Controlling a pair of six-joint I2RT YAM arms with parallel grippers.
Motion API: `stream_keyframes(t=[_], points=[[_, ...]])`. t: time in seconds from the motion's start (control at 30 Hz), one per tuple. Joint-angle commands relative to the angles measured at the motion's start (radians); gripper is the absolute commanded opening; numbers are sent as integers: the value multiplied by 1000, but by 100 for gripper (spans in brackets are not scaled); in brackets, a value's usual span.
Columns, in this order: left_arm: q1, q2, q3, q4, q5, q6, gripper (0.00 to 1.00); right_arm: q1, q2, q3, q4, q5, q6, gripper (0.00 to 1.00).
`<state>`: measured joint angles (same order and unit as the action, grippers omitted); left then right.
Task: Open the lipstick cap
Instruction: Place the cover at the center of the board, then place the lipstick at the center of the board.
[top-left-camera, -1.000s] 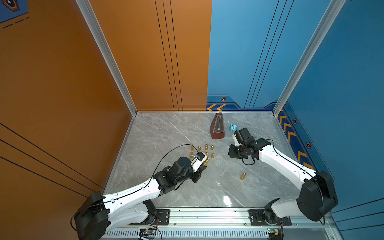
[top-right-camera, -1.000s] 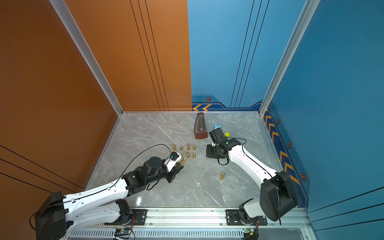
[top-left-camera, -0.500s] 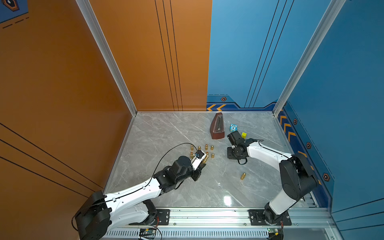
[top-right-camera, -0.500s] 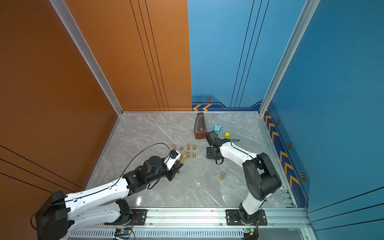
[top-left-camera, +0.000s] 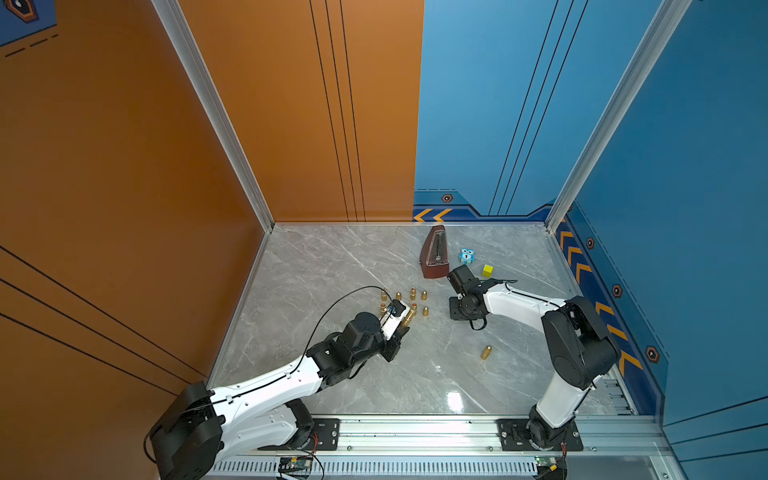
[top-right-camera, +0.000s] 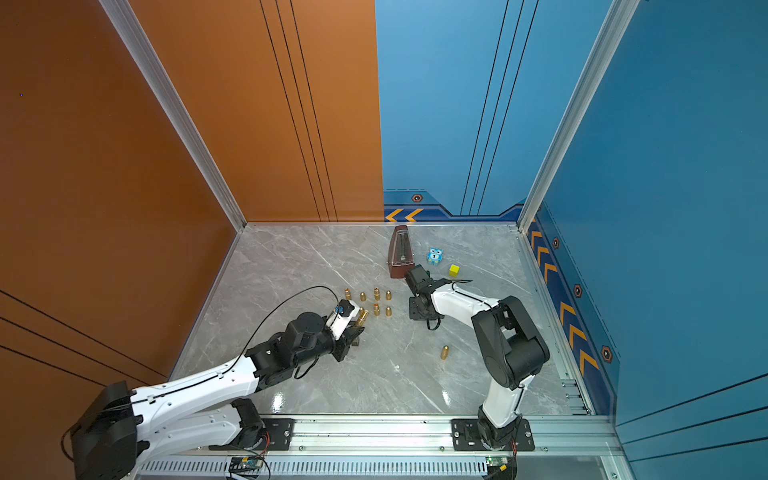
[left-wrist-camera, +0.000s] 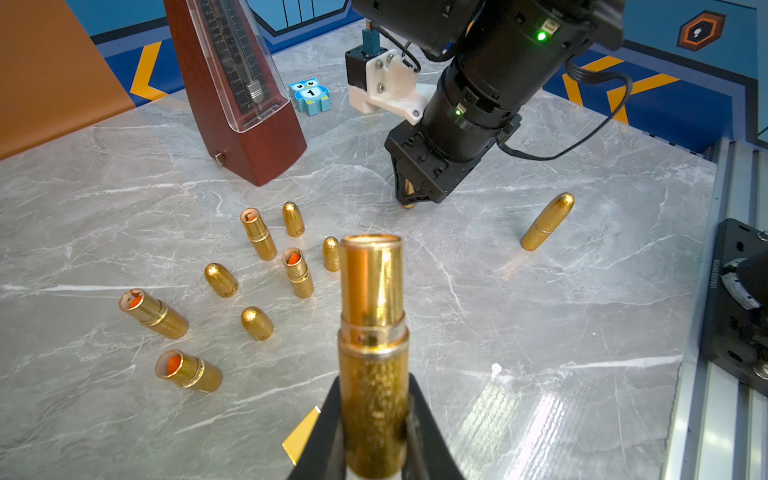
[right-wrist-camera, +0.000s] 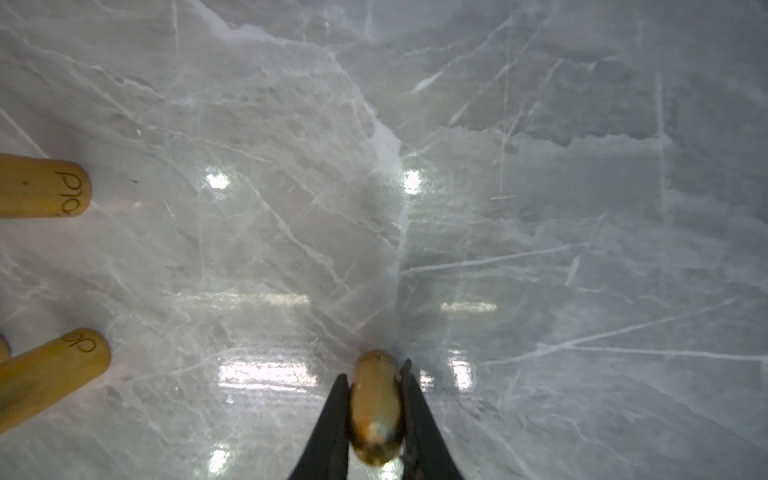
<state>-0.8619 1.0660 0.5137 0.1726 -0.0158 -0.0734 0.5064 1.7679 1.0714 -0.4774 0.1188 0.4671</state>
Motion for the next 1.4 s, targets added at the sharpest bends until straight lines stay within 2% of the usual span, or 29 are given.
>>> stream_keyframes(t=[0.0,0.2,0.5,0.73,0.9,1.13,1.23,1.37], points=[[11,-8,-16,20,-12,-11,0,10,33,12,6,30,-10,20],[15,-22,-23,20,-10,-12,0,17,25,-13,12,39,-4,24],[16,-32,-28,20,2,-20,0,17,-3,-35,22,1,2,38],[16,-31,-23,21,28,-22,0,20,-120,-44,-41,-35,-8,52],[15,-1,-3,20,60,-24,0,20,-245,-55,-119,-99,-25,58],[-1,66,42,21,90,-25,0,20,-441,-61,-181,-342,-53,64],[-10,91,63,20,100,-25,0,28,-496,-54,-182,-495,-48,66],[-25,124,91,21,103,-17,0,66,-525,-49,-168,-600,-35,67]])
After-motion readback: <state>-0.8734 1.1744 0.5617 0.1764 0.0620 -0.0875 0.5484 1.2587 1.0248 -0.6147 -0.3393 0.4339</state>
